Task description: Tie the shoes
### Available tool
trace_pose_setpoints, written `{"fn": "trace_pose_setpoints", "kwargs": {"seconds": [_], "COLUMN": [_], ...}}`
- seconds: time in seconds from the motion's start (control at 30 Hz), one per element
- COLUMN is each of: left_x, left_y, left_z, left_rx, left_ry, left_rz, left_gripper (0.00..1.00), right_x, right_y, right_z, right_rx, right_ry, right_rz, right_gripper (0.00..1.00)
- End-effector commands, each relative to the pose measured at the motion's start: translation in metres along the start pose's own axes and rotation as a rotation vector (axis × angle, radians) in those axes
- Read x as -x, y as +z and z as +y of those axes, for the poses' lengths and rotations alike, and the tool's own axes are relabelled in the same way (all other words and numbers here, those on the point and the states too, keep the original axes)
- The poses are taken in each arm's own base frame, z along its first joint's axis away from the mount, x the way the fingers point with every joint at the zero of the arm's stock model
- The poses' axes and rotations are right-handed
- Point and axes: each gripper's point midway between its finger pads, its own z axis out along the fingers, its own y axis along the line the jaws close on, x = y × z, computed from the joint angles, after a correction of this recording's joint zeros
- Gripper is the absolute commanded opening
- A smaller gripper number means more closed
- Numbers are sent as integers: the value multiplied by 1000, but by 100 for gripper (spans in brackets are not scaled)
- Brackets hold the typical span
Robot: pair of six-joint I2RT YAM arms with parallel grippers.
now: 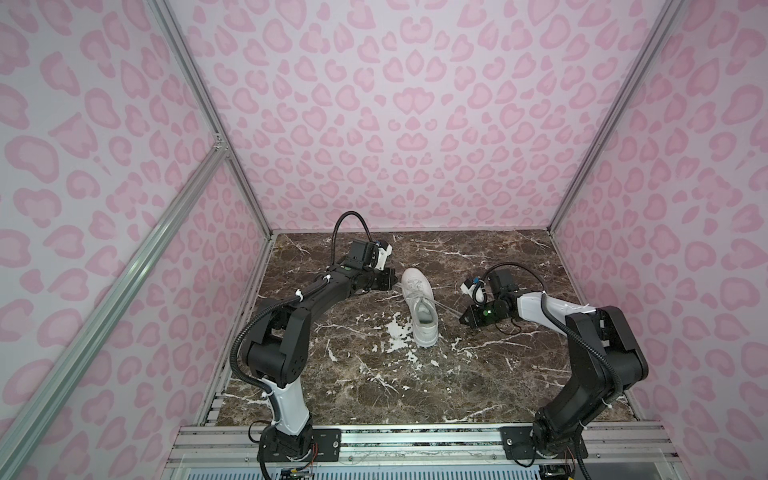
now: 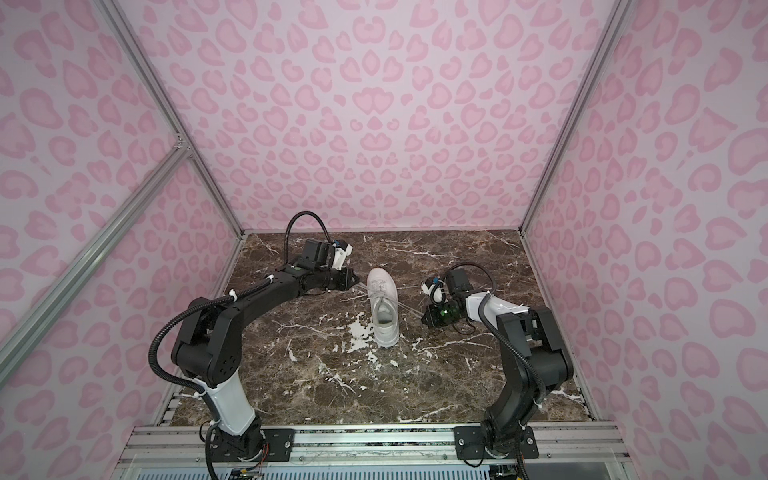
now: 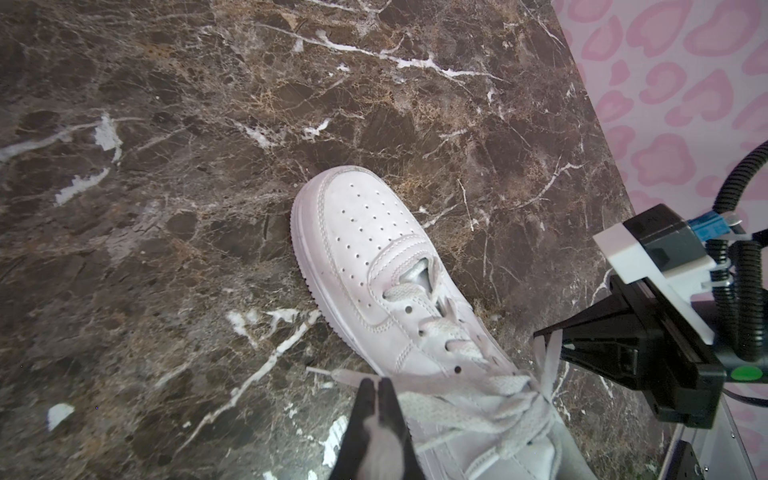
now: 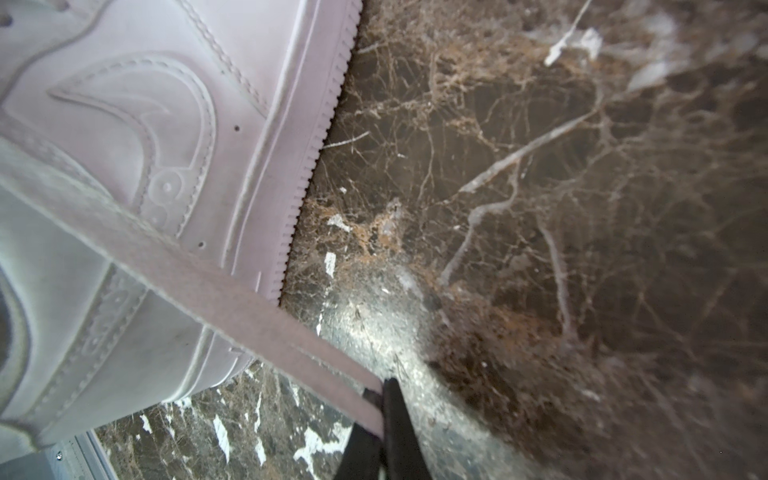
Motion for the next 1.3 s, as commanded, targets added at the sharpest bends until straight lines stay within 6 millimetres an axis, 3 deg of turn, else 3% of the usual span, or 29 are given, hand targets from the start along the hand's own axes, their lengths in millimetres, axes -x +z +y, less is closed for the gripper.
{"fn": "trace_pose_setpoints", "kwargs": {"seconds": [0.0,0.1,0.4,0.63,0.77,1.27], "left_x": [15,16,12,10,12,10], "left_y": [-2,-8,-5,0,-1,-5], "left_z": [12,23,16,10,9,21], "left_rx": [57,77,55,33,33,53], "left_ry": [15,-7,5,17,19,2], "left_rz": [-64,-85,-63,-45,-51,-51], "left_gripper": [3,3,3,3,3,3], "right_x": [-13,-18,-13,-4,-6,-19], "right_y": [-1,0,0,0,4,2], "right_z": [-10,-14,-11,3,1,-12], "right_rx": [-55,-62,-52,-21,-23,-51], "right_ry": [33,39,36,-2,6,34], "right_rz": [43,58,51,31,42,59], "right_gripper": [0,0,0,0,5,2]}}
